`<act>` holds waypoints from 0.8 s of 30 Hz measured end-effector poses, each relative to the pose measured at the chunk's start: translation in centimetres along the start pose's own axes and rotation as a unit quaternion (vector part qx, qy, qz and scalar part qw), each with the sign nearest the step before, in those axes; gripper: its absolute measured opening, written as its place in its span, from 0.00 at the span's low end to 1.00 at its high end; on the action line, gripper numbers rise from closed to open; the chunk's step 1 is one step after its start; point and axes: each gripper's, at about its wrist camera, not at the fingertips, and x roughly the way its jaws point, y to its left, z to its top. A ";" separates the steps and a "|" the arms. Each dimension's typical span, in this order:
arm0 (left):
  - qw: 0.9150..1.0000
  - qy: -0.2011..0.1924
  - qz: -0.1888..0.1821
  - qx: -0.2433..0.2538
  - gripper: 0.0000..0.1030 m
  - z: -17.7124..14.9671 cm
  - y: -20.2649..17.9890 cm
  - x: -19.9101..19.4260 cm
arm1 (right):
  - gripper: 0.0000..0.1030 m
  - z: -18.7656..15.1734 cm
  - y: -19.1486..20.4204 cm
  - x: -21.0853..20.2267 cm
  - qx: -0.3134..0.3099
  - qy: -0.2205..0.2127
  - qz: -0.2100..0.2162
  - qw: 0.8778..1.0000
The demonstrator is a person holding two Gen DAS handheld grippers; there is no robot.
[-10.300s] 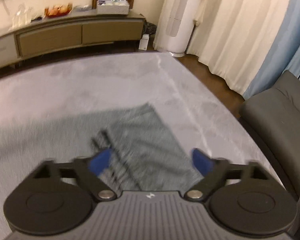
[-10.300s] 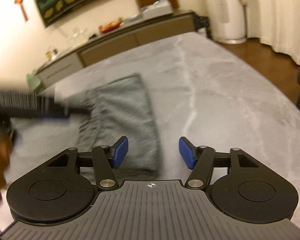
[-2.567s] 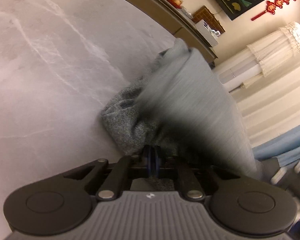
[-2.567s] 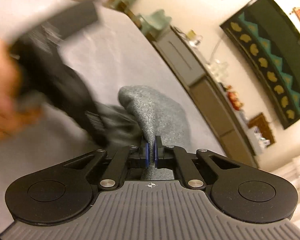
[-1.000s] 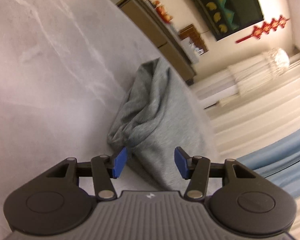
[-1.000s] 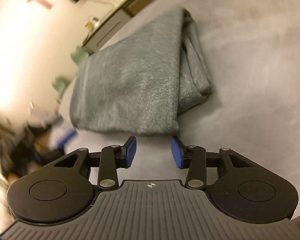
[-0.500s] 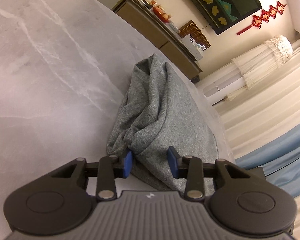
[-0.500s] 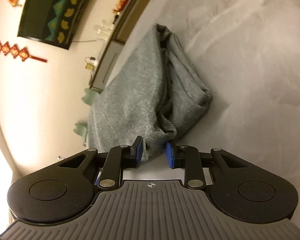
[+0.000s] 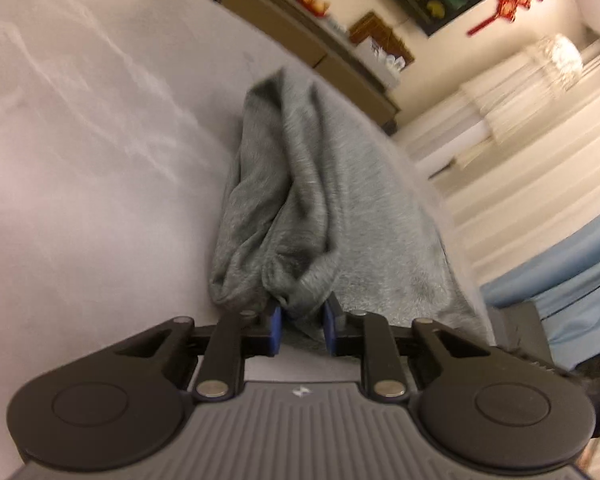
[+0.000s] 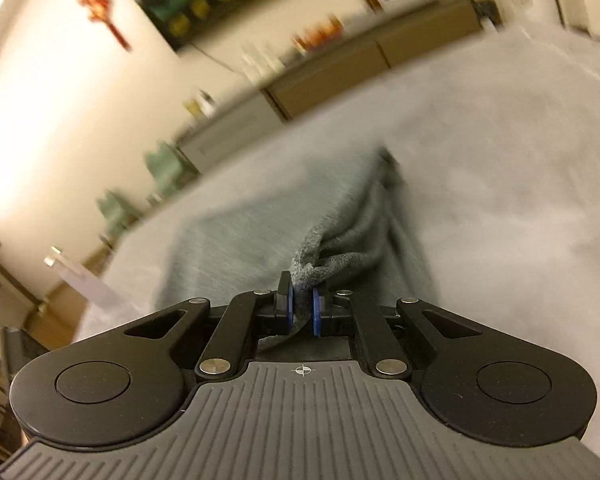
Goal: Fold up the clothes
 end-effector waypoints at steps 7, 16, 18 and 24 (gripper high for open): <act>1.000 0.004 -0.001 0.015 0.23 -0.6 -0.5 0.1 | 0.08 -0.4 -2.5 2.1 0.023 0.013 -0.010 1.000; 0.990 -0.080 0.011 0.112 0.36 -0.5 -5.1 -5.1 | 0.46 1.5 -1.5 -1.4 -0.119 -0.054 -0.125 0.983; 0.988 -0.086 0.021 0.131 0.36 0.5 -6.7 -4.0 | 0.46 2.5 -0.2 -2.6 -0.171 -0.084 -0.140 0.972; 0.983 -0.040 0.073 0.166 0.36 1.0 -8.1 2.4 | 0.26 4.0 4.1 2.4 -0.316 0.002 -0.043 0.948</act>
